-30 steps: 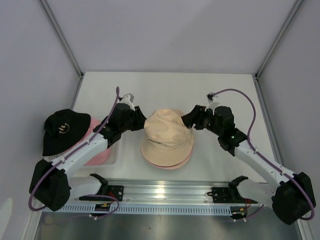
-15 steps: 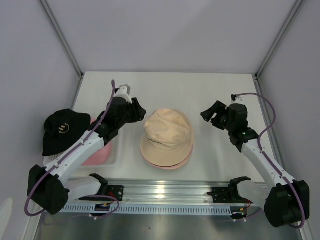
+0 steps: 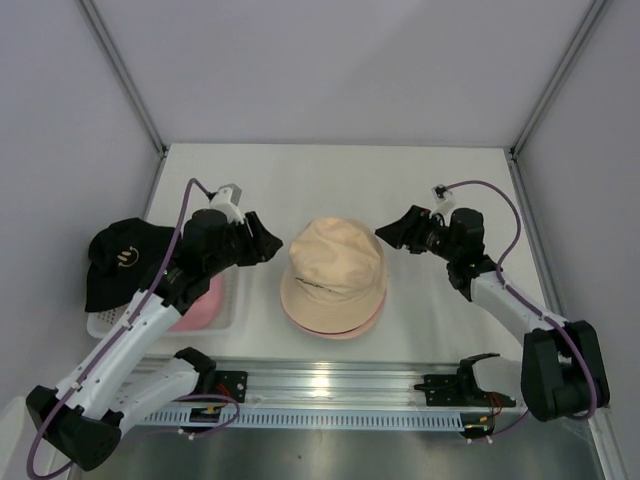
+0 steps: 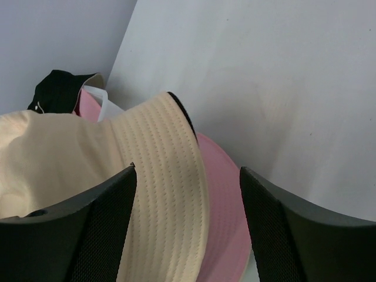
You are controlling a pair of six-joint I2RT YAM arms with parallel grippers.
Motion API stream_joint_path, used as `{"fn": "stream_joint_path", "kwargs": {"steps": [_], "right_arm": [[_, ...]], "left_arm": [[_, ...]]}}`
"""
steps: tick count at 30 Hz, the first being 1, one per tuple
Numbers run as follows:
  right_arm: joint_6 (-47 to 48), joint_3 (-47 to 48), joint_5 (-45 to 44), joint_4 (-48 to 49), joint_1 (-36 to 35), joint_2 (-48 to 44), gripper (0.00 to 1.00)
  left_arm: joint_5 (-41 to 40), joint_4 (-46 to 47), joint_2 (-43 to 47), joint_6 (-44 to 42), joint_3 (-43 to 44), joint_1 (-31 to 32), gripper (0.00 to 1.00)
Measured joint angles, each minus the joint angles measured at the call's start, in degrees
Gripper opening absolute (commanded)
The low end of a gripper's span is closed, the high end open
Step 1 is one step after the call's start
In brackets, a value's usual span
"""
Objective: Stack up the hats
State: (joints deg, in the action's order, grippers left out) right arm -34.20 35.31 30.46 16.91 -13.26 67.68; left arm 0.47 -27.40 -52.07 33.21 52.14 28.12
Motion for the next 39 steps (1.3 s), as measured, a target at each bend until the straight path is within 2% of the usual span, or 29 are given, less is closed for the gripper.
{"fn": "stream_joint_path", "kwargs": {"steps": [5, 11, 17, 29, 33, 39], "right_arm": [[-1.5, 0.0, 2.2, 7.6, 0.0, 9.1, 0.73], [-10.8, -0.1, 8.0, 19.8, 0.1, 17.9, 0.7], [-18.4, -1.2, 11.6, 29.2, 0.0, 18.6, 0.7], [-21.5, -5.2, 14.1, 34.7, -0.8, 20.0, 0.67], [-23.0, -6.9, 14.5, 36.5, -0.9, 20.6, 0.59], [-23.4, -7.8, 14.4, 37.9, -0.6, 20.6, 0.19]], "left_arm": [[3.9, -4.4, 2.7, 2.3, -1.6, 0.0, 0.54], [7.3, -7.5, 6.0, 4.3, -4.1, 0.0, 0.53], [10.8, -7.3, 8.2, 4.8, -6.3, 0.0, 0.53], [16.5, -5.2, 4.9, 3.9, -6.6, 0.9, 0.52], [17.3, -4.3, 4.0, 3.8, -6.6, 1.5, 0.52], [17.6, -3.7, 2.4, 3.8, -6.6, 2.4, 0.51]]}}
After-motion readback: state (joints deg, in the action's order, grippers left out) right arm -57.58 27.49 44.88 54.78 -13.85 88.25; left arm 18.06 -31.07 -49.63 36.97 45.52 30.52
